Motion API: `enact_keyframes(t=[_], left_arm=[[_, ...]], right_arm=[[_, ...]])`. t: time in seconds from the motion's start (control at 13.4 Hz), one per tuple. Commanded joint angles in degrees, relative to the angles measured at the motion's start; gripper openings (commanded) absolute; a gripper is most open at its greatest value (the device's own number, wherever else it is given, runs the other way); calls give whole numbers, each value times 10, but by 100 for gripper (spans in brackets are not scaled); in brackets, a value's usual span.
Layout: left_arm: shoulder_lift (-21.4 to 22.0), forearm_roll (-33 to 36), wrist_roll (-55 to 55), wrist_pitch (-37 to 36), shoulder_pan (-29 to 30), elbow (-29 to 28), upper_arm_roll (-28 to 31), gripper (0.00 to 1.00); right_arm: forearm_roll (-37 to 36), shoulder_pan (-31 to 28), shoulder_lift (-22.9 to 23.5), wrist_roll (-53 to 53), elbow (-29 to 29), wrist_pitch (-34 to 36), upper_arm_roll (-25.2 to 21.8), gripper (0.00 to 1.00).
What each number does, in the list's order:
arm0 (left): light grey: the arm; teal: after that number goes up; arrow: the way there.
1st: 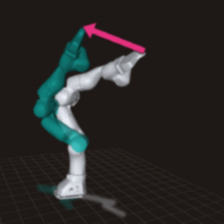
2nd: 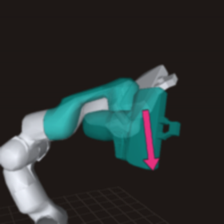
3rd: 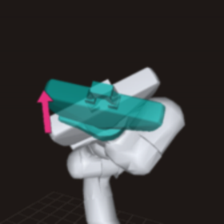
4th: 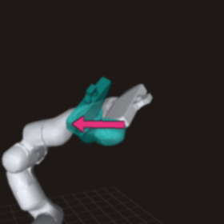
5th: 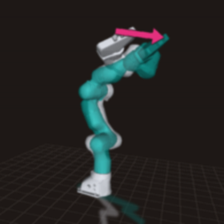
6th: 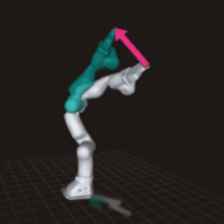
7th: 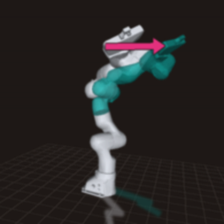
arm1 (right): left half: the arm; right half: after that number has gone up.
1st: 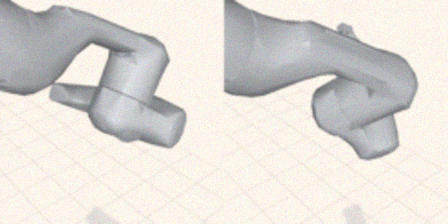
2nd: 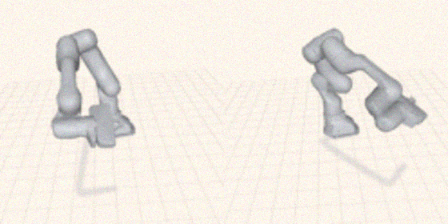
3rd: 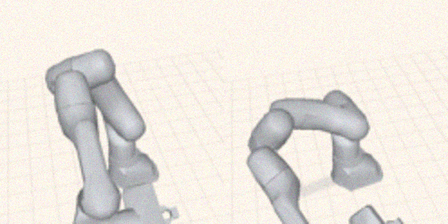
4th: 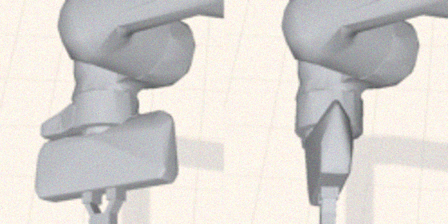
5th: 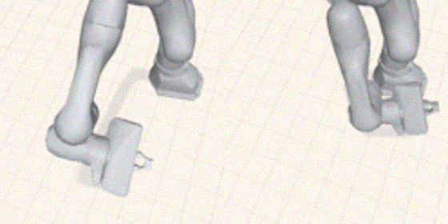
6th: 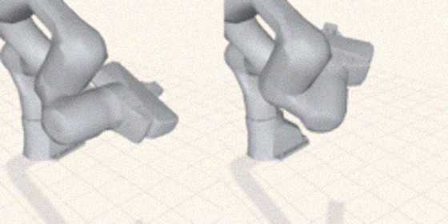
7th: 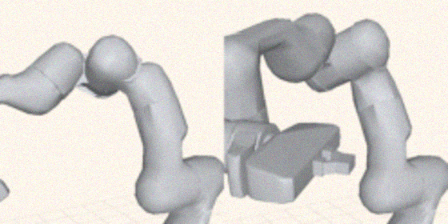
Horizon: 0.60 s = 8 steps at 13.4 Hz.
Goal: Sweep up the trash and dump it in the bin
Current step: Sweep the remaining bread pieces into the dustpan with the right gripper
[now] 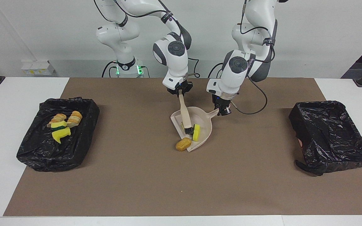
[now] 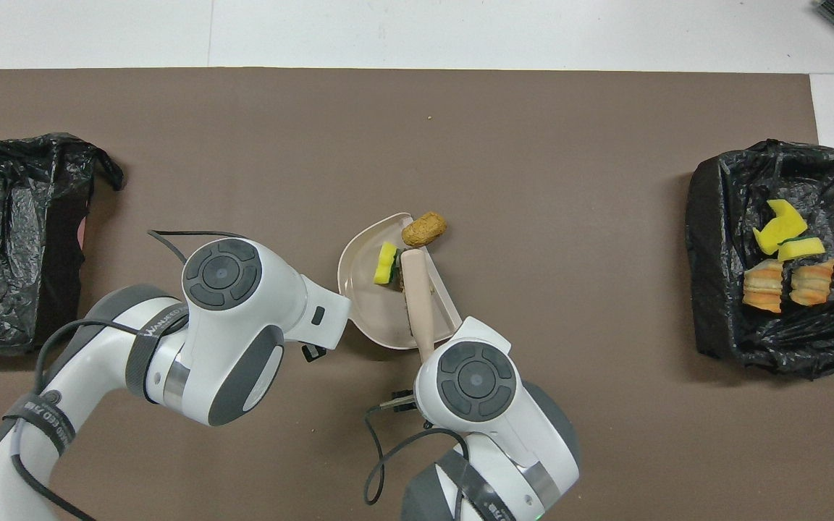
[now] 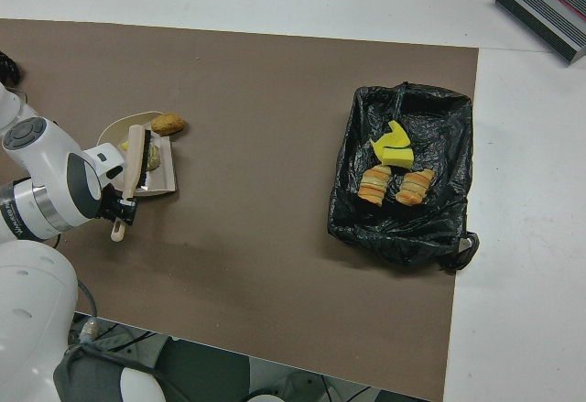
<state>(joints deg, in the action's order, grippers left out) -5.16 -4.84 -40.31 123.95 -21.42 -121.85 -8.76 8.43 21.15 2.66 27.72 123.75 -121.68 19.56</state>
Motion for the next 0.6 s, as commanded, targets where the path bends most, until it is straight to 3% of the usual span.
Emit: enact_keyframes(t=[0.0,0.52], left_arm=[[12,-7,6,7,0,-12,2,0],[13,-8,22,6,1,-13,2,0]], right_arm=[[21,-15,-23,3,-38,64,-5,0],[1,-69,23,-30,-111,80,-7,0]])
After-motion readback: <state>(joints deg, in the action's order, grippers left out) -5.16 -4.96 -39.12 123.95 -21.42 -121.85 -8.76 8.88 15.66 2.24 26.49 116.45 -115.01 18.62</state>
